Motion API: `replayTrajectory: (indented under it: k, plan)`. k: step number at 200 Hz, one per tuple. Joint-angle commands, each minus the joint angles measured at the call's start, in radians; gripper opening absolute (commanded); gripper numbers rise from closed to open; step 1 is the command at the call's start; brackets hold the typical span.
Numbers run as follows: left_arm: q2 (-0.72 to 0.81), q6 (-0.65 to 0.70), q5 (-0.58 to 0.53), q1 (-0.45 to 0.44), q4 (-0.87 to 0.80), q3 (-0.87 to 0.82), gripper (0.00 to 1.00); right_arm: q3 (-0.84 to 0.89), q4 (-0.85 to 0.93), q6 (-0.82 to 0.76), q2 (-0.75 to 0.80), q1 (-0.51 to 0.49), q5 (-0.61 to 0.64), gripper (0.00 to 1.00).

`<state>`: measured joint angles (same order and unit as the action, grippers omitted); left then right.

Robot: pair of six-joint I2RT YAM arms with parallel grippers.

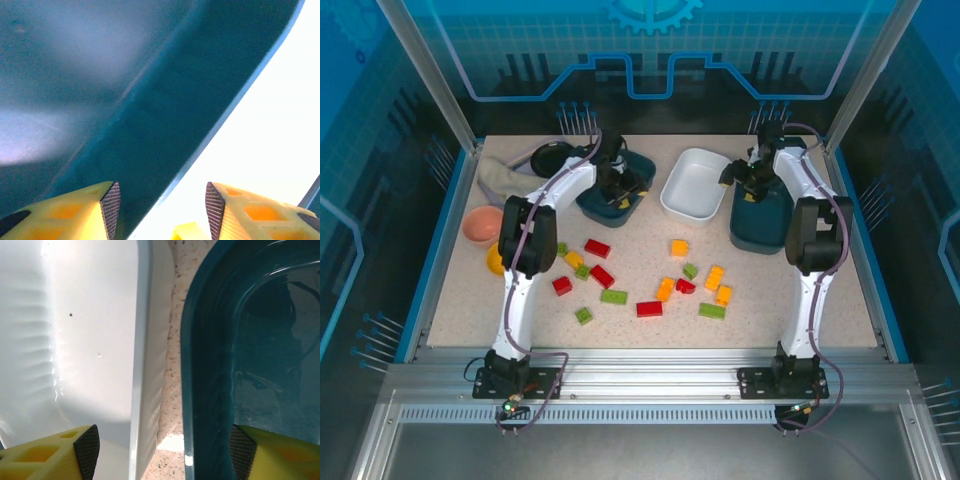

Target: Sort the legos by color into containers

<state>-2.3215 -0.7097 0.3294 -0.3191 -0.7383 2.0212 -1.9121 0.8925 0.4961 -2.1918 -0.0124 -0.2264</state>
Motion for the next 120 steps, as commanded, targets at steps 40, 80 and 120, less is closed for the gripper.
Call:
replayTrajectory:
  k: [40, 80, 120]
  plan:
    - [-0.053, -0.104, 0.102, -0.018, 0.091, 0.076, 0.52, -0.129, 0.075, -0.021, -0.104, -0.071, 0.026, 0.60]
    - [0.000, -0.101, 0.064, -0.015, 0.112, 0.054, 0.56, -0.219, 0.163, -0.079, -0.183, -0.124, 0.083, 0.43]
    - [0.164, -0.104, -0.145, 0.010, 0.080, -0.052, 0.63, -0.231, 0.188, -0.134, -0.200, -0.163, 0.113, 0.25]
